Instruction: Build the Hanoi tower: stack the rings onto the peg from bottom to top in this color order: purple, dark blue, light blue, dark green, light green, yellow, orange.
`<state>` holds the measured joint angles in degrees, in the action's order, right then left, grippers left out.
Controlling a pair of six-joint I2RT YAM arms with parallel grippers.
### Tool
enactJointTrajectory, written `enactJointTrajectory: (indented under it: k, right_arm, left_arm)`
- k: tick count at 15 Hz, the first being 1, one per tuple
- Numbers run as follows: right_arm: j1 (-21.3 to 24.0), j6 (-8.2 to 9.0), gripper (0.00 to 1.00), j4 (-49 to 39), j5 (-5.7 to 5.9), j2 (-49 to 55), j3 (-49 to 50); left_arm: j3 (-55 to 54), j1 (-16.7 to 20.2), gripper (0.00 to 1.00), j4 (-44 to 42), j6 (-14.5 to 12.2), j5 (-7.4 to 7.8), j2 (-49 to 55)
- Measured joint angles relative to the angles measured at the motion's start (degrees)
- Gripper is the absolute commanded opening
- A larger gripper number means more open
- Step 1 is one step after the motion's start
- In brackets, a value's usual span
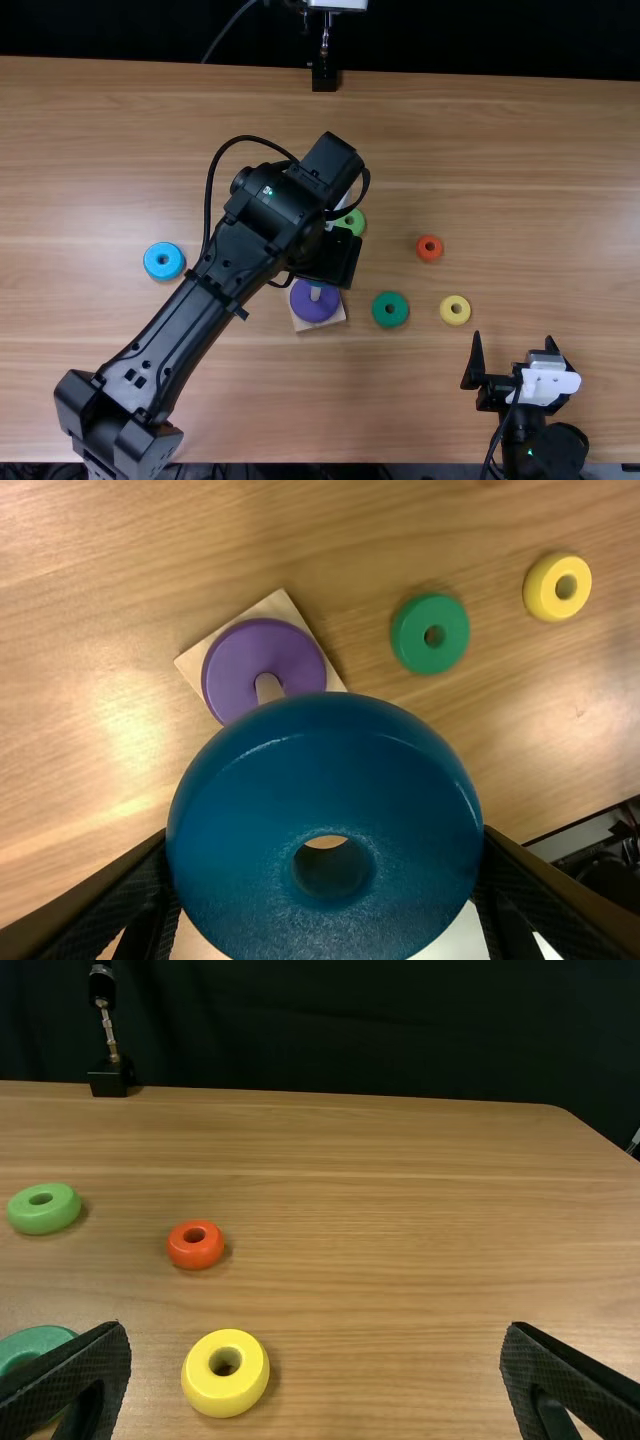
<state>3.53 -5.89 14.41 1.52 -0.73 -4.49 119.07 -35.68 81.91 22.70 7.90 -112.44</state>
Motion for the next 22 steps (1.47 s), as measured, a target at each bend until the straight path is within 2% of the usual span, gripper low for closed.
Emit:
enactJointTrajectory:
  k: [6, 10, 11, 12, 13, 14, 22]
  right_arm:
    - [0.00, 0.02, 1.00, -0.02, 0.00, 0.00, 0.00]
    - [0.00, 0.02, 1.00, -0.02, 0.00, 0.00, 0.00]
    - [0.02, 0.00, 1.00, -0.04, 0.00, 0.00, 0.00]
    - [0.00, 0.02, 1.00, 0.00, -0.02, 0.00, 0.00]
    - [0.00, 0.02, 1.00, -0.02, -0.02, 0.00, 0.00]
    - [0.00, 0.00, 1.00, 0.00, 0.00, 0.00, 0.00]
    - [0.00, 0.02, 1.00, 0.00, -0.02, 0.00, 0.00]
  left_arm:
    - [-2.16, 0.90, 0.00, -0.61, -0.02, 0.72, -0.04]
    - [-4.79, 0.85, 0.00, -0.24, 0.00, 0.02, -0.42]
    - [-4.79, 0.83, 0.04, -0.22, -0.02, -0.02, -0.42]
    - [-4.79, 0.81, 0.20, -0.22, 0.00, -0.09, -0.42]
    - [-4.79, 0.81, 0.58, -0.20, 0.00, -0.07, -0.42]
    - [-4.76, 0.79, 1.00, -0.17, -0.04, -0.04, -0.42]
    - [-4.79, 0.85, 1.00, -0.04, -0.02, 0.22, -0.42]
